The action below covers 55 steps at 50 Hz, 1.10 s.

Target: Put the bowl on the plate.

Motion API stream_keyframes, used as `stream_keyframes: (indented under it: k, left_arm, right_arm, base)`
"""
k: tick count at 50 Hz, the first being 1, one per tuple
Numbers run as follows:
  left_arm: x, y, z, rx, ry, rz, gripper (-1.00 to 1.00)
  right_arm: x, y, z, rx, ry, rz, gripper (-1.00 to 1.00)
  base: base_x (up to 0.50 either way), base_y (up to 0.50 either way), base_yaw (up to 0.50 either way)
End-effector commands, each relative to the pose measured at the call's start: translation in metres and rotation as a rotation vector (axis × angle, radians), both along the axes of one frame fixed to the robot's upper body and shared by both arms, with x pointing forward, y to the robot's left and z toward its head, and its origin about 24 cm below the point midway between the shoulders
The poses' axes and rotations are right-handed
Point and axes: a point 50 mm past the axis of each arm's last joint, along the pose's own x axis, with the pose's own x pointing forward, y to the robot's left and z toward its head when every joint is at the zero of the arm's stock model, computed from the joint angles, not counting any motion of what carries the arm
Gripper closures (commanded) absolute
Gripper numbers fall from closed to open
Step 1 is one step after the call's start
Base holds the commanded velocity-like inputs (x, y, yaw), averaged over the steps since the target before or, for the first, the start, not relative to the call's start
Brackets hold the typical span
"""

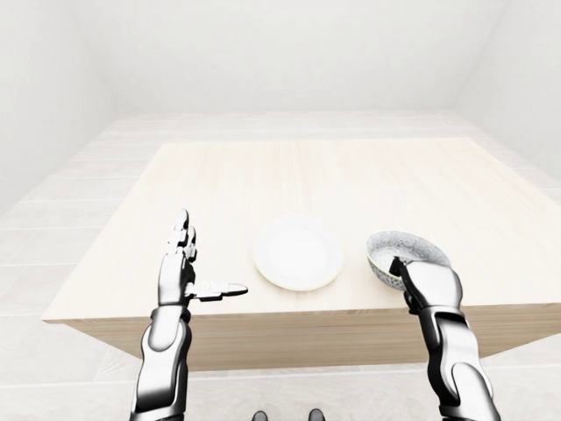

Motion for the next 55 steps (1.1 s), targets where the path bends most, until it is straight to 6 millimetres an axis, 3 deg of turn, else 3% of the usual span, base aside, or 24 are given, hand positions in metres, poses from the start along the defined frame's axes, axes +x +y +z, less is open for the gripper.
stream_keyframes:
  k: [1,41,55]
  left_arm:
    - [0.001,0.0,-0.002,0.002,0.003,0.0,-1.0]
    - [0.003,-0.001,-0.004,0.005,0.012,0.001,-1.0]
    - [0.004,-0.002,-0.004,0.008,0.014,-0.002,-1.0]
  right_arm:
    - [0.004,0.001,0.015,-0.014,-0.037,0.003,0.29]
    - [0.008,0.024,0.06,-0.043,-0.1,0.054,0.32]
    - [0.013,0.043,0.08,-0.047,-0.123,0.101,0.34]
  base:
    - [0.0,0.0,0.0]
    - [0.0,0.0,0.0]
    - [0.0,0.0,0.0]
